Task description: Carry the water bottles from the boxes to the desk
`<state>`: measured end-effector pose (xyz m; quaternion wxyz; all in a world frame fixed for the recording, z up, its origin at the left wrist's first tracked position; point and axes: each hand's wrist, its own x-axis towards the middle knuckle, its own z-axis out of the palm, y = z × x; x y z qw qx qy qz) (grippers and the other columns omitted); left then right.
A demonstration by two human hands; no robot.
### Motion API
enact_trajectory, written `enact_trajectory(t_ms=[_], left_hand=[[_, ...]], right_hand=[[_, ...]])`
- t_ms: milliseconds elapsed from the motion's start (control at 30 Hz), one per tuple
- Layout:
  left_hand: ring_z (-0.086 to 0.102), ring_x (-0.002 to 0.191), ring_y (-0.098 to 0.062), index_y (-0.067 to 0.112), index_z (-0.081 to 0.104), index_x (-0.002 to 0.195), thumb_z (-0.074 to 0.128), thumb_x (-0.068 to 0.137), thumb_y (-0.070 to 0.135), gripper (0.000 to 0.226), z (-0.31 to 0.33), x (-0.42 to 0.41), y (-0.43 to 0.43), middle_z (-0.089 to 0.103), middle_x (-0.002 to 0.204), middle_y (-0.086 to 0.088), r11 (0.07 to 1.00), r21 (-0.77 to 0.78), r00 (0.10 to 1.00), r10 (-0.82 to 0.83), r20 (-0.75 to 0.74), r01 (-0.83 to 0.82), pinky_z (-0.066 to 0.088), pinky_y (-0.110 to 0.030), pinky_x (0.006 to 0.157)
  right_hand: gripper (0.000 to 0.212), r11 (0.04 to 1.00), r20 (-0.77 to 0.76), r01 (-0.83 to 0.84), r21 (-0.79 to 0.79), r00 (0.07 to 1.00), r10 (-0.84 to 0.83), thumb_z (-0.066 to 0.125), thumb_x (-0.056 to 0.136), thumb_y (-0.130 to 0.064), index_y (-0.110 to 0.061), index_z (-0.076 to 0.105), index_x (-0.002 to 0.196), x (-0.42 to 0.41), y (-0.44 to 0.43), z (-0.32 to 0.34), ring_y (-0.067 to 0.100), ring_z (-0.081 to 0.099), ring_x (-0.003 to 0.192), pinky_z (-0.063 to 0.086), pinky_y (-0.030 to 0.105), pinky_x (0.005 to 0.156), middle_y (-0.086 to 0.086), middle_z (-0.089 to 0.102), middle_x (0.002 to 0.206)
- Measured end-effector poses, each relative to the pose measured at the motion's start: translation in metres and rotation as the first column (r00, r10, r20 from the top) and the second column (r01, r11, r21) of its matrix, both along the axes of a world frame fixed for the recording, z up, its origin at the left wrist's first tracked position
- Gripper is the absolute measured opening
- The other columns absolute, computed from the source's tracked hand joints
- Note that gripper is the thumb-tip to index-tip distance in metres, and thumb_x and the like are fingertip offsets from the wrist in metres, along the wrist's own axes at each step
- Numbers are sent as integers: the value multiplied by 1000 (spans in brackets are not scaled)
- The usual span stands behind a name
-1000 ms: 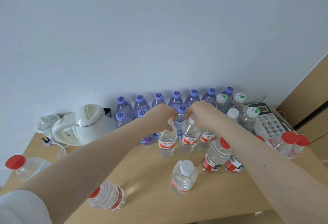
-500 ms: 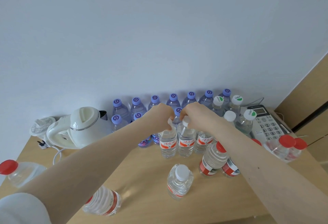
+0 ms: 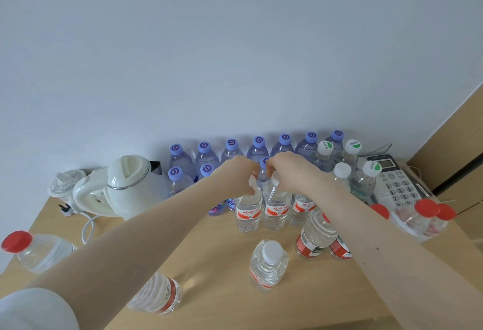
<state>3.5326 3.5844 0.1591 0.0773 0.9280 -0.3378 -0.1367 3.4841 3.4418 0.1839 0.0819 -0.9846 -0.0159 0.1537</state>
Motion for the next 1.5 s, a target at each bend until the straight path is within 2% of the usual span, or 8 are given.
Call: enact_trajectory(t_ms=[133, 233, 500, 733, 867, 1067, 1300, 1500], left_hand=[[45, 86, -20, 12, 52, 116, 60, 86, 15, 31, -2, -7, 4, 55, 107, -5, 1000, -12, 1000, -5, -12, 5, 34, -28, 68], [47, 93, -20, 15, 49, 121, 63, 85, 19, 39, -2, -10, 6, 53, 114, -5, 1000, 9, 1000, 7, -22, -7, 45, -34, 74], [45, 116, -23, 17, 43, 131, 64, 87, 35, 52, 10, -20, 16, 48, 122, -5, 1000, 2, 999, 16, 48, -16, 47, -40, 85], [47, 111, -25, 11, 44, 126, 60, 89, 38, 49, 25, -36, 40, 50, 120, -6, 999, -36, 980, -3, 197, 10, 35, -31, 80], [46, 115, -23, 15, 43, 130, 60, 89, 41, 51, 27, -48, 70, 49, 122, -4, 997, -76, 976, -5, 218, 22, 35, -30, 80], [48, 115, -26, 15, 47, 128, 61, 89, 40, 48, 14, -70, 115, 51, 122, -4, 994, -110, 986, 13, 165, 6, 42, -36, 89], [46, 118, -23, 16, 47, 127, 60, 90, 41, 46, 2, -111, 131, 51, 124, -2, 987, -160, 991, 10, 132, 12, 38, -33, 92], [43, 122, -24, 18, 45, 129, 60, 90, 42, 48, 1, -138, 134, 48, 129, -1, 986, -144, 989, 98, 115, -81, 37, -34, 93]], right_hand=[[36, 999, 22, -3, -42, 1000, 4, 51, 87, 1, -16, 57, 118, -4, 2, -2, 25, 56, 96, 38, 32, 70, 8, 56, 115], [40, 995, 61, -5, -102, 998, 11, 54, 89, -6, -21, 54, 126, -9, 1, 0, 26, 56, 107, 36, 32, 70, 6, 57, 118], [38, 990, 185, 30, -137, 983, -4, 56, 91, -16, -23, 52, 128, -23, 6, 2, 26, 49, 115, 34, 31, 72, 5, 53, 121], [34, 998, 310, 66, -16, 949, -58, 53, 94, -25, -25, 54, 129, -48, 23, 14, 22, 44, 121, 33, 29, 77, 0, 51, 128], [30, 994, 343, 74, 87, 934, -99, 51, 96, -29, -25, 57, 125, -79, 45, 9, 20, 48, 119, 43, 34, 85, -3, 54, 123], [28, 992, 281, 124, 35, 951, -129, 50, 96, -39, -25, 59, 119, -117, 75, -13, 18, 52, 112, 40, 30, 77, -4, 56, 114], [35, 979, 176, 157, -133, 976, -133, 54, 94, -36, -23, 54, 126, -142, 85, -31, 28, 42, 120, 42, 38, 96, 4, 50, 126], [28, 991, 125, 126, -40, 985, -121, 56, 95, -24, -18, 56, 122, -148, 81, -31, 32, 54, 109, 44, 38, 88, 11, 47, 121]])
